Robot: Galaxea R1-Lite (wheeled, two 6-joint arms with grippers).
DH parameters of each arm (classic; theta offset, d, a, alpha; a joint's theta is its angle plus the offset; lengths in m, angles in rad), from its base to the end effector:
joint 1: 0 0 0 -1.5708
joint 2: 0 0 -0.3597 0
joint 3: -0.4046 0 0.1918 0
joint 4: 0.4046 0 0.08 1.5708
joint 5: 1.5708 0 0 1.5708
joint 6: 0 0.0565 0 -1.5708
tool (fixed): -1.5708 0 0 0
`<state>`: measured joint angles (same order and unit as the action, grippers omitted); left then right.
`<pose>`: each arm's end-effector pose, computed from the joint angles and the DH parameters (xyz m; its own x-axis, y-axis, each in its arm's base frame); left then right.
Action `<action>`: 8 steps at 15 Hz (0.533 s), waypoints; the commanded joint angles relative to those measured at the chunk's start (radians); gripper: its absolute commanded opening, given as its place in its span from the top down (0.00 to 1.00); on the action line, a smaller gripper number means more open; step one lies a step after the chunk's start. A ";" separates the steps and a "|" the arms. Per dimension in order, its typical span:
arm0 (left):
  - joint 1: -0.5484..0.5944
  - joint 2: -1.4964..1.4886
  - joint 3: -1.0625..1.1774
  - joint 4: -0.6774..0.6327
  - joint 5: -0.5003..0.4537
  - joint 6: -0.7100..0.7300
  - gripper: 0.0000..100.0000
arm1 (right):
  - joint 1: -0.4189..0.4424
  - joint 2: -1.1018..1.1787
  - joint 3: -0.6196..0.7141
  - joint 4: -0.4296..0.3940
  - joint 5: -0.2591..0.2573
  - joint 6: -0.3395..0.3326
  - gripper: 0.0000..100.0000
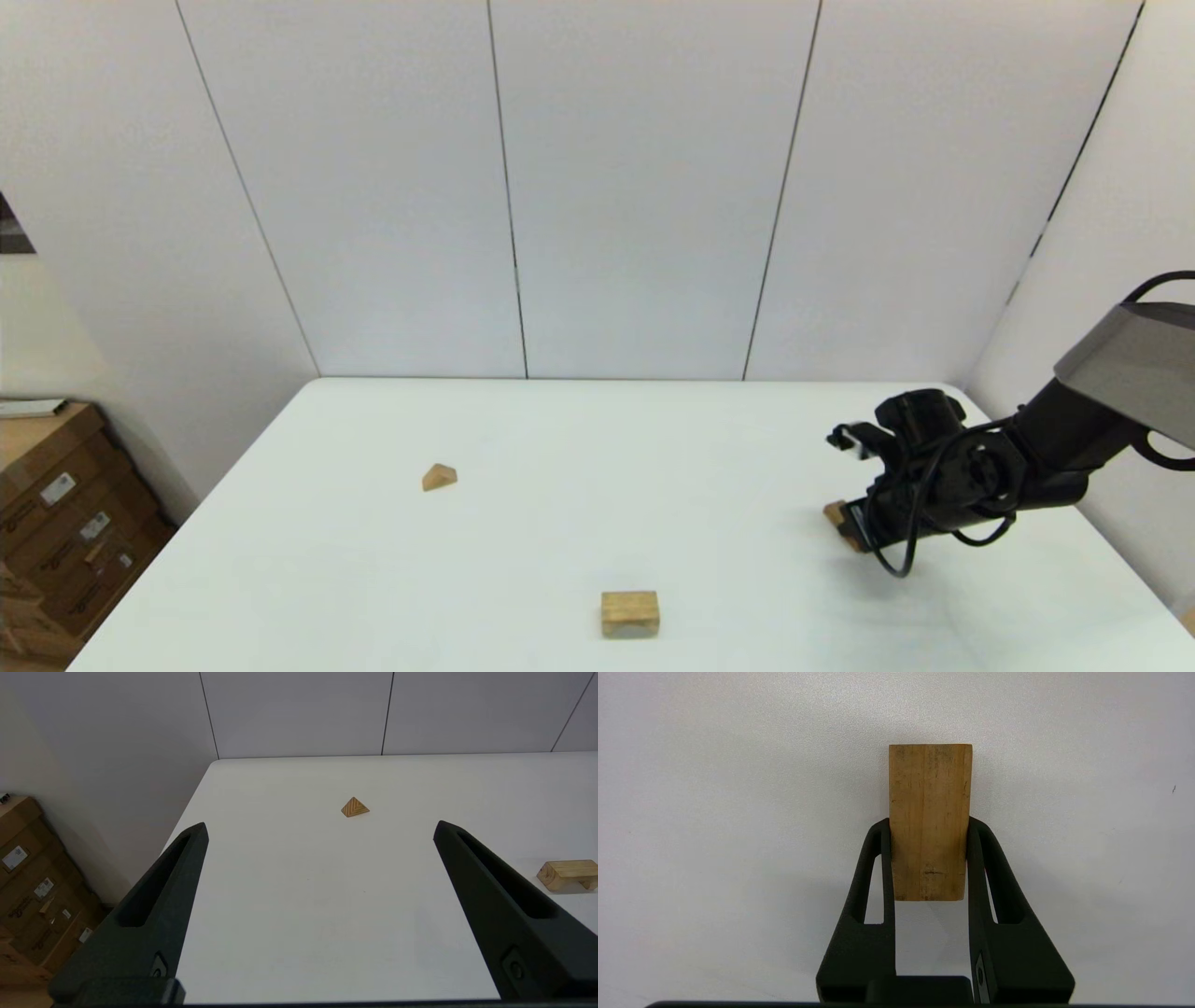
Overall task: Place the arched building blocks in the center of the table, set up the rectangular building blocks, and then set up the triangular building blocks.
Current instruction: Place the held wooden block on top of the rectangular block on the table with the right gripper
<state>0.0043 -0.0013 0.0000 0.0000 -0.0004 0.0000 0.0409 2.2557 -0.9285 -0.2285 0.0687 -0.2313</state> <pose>-0.0470 -0.0002 0.0754 1.0000 0.0039 0.0013 -0.0039 1.0000 0.0000 0.4049 0.0204 0.0042 0.4505 0.0871 -0.8885 -0.2741 0.9607 -0.0447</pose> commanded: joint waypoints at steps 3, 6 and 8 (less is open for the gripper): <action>0.000 0.001 0.000 0.000 0.000 0.000 0.00 | 0.017 -0.150 0.059 0.008 0.075 0.026 1.00; 0.000 0.001 0.000 0.000 0.000 0.000 0.00 | 0.111 -0.337 0.142 0.018 0.125 0.024 1.00; 0.000 0.001 0.000 0.000 0.000 0.000 0.00 | 0.241 -0.370 0.162 0.021 0.128 0.013 1.00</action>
<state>0.0043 -0.0013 0.0000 0.0000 -0.0009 0.0000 0.1419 2.0081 -0.8157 -0.2106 0.1821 -0.2068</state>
